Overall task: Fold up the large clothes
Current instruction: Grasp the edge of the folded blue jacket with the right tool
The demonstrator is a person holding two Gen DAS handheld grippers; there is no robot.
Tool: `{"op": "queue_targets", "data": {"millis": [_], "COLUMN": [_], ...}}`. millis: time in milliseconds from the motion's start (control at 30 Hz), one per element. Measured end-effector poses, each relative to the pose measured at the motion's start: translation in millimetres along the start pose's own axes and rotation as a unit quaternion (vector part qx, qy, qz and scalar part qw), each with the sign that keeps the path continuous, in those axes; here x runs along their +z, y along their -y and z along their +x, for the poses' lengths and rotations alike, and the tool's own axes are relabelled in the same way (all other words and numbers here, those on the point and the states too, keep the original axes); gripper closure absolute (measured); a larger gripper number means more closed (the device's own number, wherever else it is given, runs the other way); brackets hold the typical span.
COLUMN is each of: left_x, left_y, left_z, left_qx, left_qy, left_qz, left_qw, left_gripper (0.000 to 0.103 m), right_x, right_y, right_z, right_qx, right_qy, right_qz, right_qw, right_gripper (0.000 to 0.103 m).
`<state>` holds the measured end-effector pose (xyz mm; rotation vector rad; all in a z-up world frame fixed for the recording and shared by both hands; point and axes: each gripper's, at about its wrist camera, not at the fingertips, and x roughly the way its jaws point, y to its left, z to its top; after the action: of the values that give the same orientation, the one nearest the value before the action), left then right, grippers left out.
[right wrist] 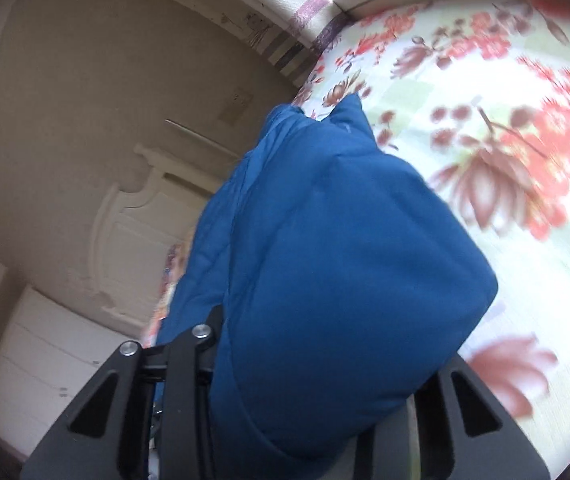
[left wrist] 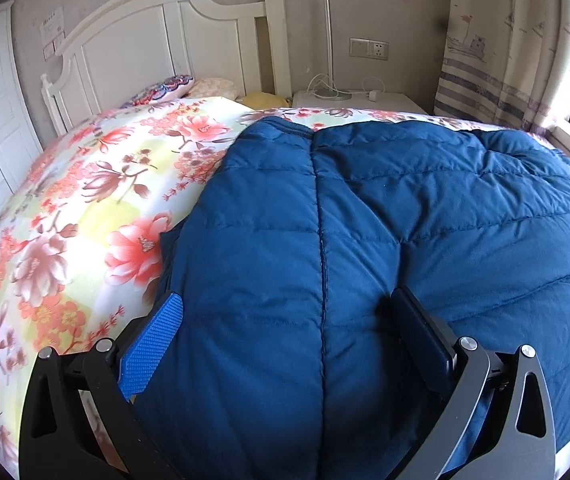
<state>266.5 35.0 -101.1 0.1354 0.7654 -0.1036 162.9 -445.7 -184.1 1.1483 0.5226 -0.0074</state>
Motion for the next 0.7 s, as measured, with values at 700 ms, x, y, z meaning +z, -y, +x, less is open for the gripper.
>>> {"op": "queue_targets", "data": {"millis": [700], "left_x": [87.1], "left_y": [193.3], "left_z": [3.3], "left_qx": [-0.053], "left_qy": [-0.046], "left_qz": [0.044], "left_qw": [0.9966], "left_gripper": [0.004], "right_x": [4.1], "right_y": [6.1], "right_z": [-131.5], "right_qx": [-0.016], "right_qy": [0.063], "right_qz": [-0.123], "right_qw": [0.99], "right_gripper": [0.075]}}
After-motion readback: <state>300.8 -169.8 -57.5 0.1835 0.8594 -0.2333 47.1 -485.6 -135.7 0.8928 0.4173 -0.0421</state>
